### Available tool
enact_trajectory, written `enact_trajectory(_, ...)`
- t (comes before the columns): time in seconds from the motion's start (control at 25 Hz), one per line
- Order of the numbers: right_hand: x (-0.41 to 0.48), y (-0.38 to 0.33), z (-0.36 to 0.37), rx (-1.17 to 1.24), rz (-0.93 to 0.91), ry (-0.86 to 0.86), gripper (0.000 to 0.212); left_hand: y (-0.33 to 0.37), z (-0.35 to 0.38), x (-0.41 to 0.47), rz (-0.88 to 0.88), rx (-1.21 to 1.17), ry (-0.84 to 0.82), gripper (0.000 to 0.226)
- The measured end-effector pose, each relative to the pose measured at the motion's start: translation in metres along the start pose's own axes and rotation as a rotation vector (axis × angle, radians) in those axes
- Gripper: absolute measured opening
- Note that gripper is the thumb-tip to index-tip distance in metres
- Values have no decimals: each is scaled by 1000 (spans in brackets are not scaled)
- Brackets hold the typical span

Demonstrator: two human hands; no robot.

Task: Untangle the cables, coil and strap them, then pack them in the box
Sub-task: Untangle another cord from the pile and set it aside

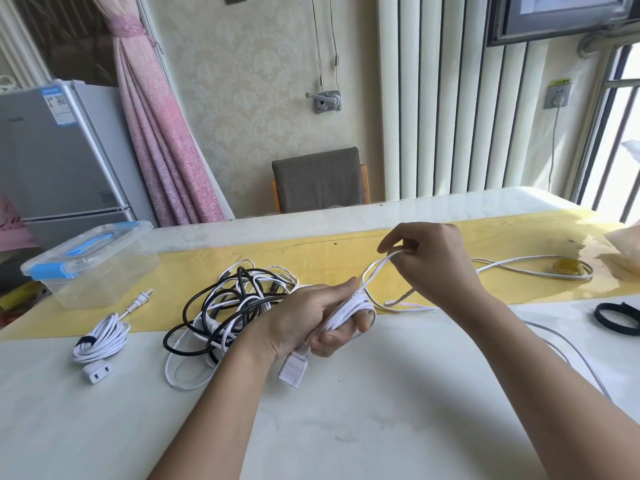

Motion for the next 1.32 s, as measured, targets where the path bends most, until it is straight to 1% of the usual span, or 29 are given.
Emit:
enact_trajectory(0.08,3,11,-1,18,64,6,30,0,10,-5,-40,-104,-160,44)
enact_trajectory(0.16,4,17,7,13,87,-48,30,3,25,-12,-58,-255,-401,41)
enact_trajectory(0.2,4,16,14,-16,71,-92,30,9,31,-16,-48,-359,-518,42)
enact_trajectory(0.24,3,14,24,-58,38,-147,30,18,34,-19,-13,-478,-592,43)
enact_trajectory(0.28,1,11,34,-99,0,-211,30,27,32,-20,34,-599,-628,43)
enact_trajectory(0.36,-5,4,50,-130,-72,-304,30,41,21,-20,128,-815,-607,40)
enact_trajectory(0.44,-11,-6,55,-84,-131,-326,21,50,3,-18,228,-962,-536,37)
enact_trajectory(0.52,-15,-17,58,14,-157,-370,15,52,-17,-17,306,-1040,-427,35)
enact_trajectory(0.6,-16,-22,56,146,-140,-401,17,54,-32,-19,358,-1088,-349,34)
enact_trajectory(0.68,-8,-17,47,310,-57,-340,21,55,-40,-25,382,-1102,-320,34)
enact_trajectory(0.76,-1,3,40,462,124,-252,25,58,-39,-31,389,-1048,-337,36)
enact_trajectory(0.84,0,23,37,580,312,-188,26,61,-32,-35,384,-951,-383,31)
enact_trajectory(0.88,1,29,34,556,342,-148,24,62,-29,-36,380,-905,-395,29)
enact_trajectory(0.92,3,31,29,447,307,-108,22,63,-28,-36,382,-889,-411,28)
enact_trajectory(0.96,5,28,24,277,218,-87,22,64,-29,-36,399,-902,-414,28)
enact_trajectory(1.0,5,20,24,106,103,-111,24,66,-34,-35,425,-941,-414,29)
enact_trajectory(1.04,3,12,30,-17,6,-184,25,68,-40,-35,458,-1002,-400,31)
enact_trajectory(1.08,-2,7,42,-80,-59,-306,23,71,-46,-34,508,-1068,-382,31)
enact_trajectory(1.12,-10,3,56,-104,-100,-455,23,73,-55,-32,574,-1105,-313,31)
enact_trajectory(1.16,-20,-3,68,-115,-139,-600,22,72,-66,-30,644,-1092,-174,30)
enact_trajectory(1.2,-30,-10,75,-108,-173,-717,21,68,-80,-28,696,-1004,43,28)
enact_trajectory(1.24,-37,-16,79,-76,-193,-791,20,65,-90,-30,729,-849,253,26)
enact_trajectory(1.28,-41,-24,79,-19,-208,-828,19,64,-95,-32,750,-640,424,26)
enact_trajectory(1.32,-44,-31,77,41,-223,-848,19,64,-94,-34,758,-411,541,27)
Point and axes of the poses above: each hand's wrist, its own x-axis towards the middle knuckle, its own z-axis out of the palm, y = z × x, the point moved 9 cm from there along x, towards the middle knuckle, and after that the axes turned 14 degrees about -x, right-handed, at the moved point
